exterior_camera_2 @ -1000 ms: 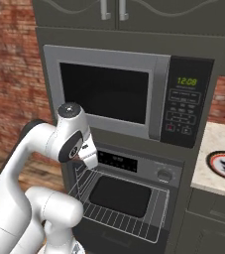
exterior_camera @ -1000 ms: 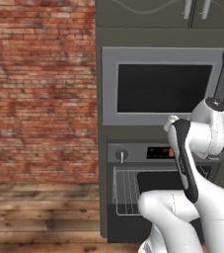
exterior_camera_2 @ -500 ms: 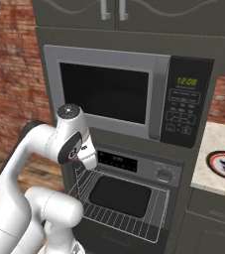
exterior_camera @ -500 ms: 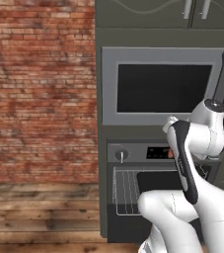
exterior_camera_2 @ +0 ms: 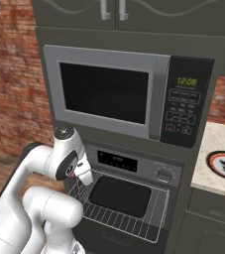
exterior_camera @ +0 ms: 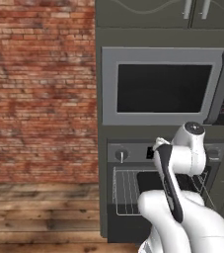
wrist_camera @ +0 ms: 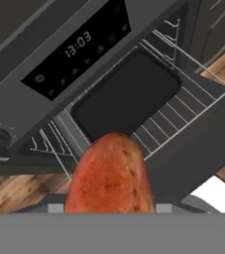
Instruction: Place the sweet potato on the rack of the oven.
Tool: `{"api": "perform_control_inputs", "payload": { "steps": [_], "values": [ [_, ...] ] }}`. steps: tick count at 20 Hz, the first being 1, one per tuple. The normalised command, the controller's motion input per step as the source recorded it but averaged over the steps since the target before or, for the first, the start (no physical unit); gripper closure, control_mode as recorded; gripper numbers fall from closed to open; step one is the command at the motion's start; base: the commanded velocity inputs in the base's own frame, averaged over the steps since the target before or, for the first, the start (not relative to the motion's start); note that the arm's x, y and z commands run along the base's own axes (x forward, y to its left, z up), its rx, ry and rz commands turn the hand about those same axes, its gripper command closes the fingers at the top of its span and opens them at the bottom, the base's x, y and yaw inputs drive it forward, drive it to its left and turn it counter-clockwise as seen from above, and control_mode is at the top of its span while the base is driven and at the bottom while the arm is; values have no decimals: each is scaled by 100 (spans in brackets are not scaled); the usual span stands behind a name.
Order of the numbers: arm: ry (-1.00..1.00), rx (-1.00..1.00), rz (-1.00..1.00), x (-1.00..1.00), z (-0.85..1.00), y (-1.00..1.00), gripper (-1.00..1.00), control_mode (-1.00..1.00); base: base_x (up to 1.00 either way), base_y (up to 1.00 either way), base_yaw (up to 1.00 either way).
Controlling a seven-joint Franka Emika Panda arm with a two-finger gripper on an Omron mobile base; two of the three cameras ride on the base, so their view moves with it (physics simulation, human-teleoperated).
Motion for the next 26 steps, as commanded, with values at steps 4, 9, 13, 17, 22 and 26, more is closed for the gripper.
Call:
{"api": "perform_control_inputs", "payload": {
  "steps": [4,9,13,17,22,26],
  "values": [
    [0,-15,6,32,-68,-2,100,-100,0,0,0],
    [0,-13,8,9,-67,-1,100,-100,0,0,0],
    [12,-14,11,1,-85,3,100,-100,0,0,0],
    [23,-13,12,2,-90,9,100,-100,0,0,0],
    [20,-37,21,-1,-62,77,100,-100,0,0,0],
    [2,-51,24,-11,-75,94,100,-100,0,0,0]
  ]
}}
